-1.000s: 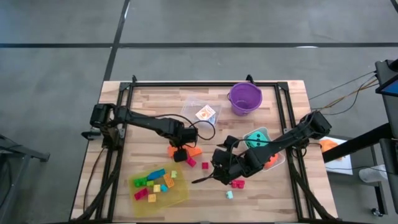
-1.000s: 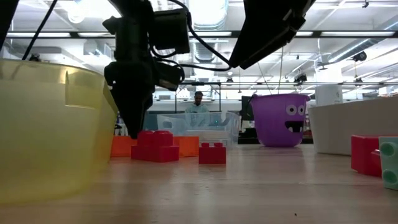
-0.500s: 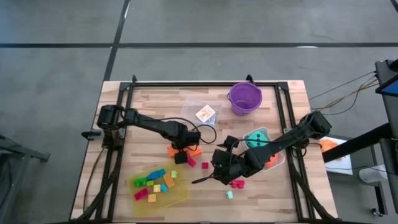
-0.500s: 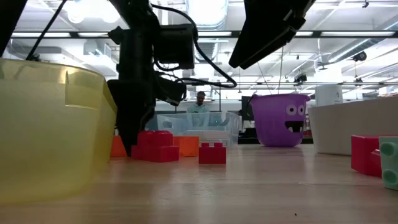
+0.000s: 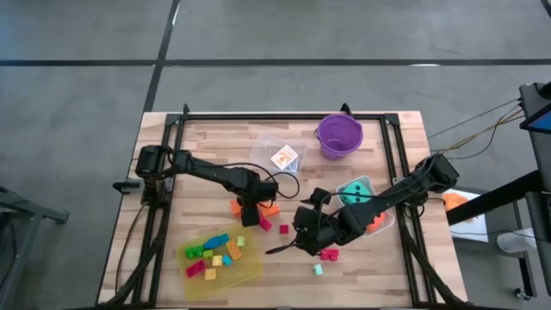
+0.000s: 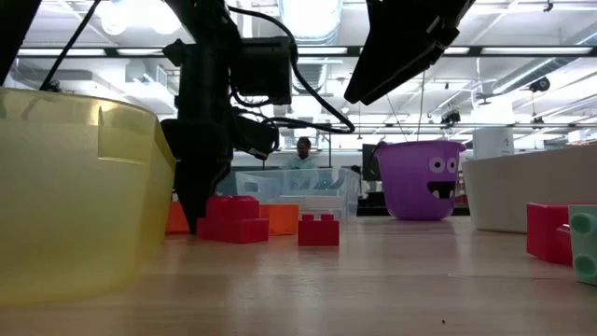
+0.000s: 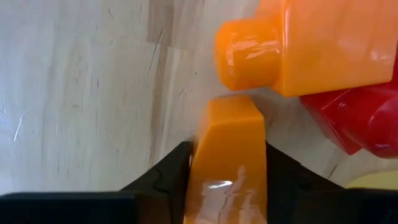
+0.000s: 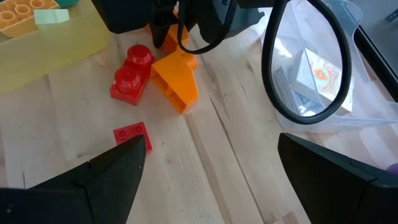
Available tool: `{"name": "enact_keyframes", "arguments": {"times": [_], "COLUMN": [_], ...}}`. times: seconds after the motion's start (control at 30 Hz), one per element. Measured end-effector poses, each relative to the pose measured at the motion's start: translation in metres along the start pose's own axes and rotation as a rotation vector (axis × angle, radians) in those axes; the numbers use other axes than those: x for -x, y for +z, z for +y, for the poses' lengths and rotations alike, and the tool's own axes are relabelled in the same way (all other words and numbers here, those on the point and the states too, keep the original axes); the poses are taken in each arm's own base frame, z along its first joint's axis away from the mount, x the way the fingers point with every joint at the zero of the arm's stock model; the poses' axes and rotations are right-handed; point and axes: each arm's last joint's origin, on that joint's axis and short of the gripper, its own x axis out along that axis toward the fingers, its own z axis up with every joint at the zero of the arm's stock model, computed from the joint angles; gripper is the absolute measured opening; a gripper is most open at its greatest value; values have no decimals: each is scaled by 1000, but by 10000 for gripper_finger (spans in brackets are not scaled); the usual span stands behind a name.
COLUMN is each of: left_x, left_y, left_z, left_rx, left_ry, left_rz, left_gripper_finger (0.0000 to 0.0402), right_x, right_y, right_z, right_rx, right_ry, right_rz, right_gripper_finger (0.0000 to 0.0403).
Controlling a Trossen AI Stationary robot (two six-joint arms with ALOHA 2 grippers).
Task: Pick & Place Toys
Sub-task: Put the orange game piece into the yellow bin
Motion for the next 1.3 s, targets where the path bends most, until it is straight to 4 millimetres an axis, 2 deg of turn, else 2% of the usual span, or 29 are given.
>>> {"name": "enact_keyframes", "arguments": {"times": [0.27,0.97,1.3], "left_x": [3,34,59], "left_y": [1,11,10], "left_z": [1,3,4], "left_rx": [31,51,52], "left_ry": [-2,44,97], "left_rz": [8,10,0], "left_gripper_finger": [135,135,135], "right_x": [0,0,0], "right_y": [0,0,0], "right_z": [0,0,0], "right_rx": [0,7,7], "right_ry": [0,0,0], "right_rz": [0,0,1], "right_gripper_finger": [360,360,360]}}
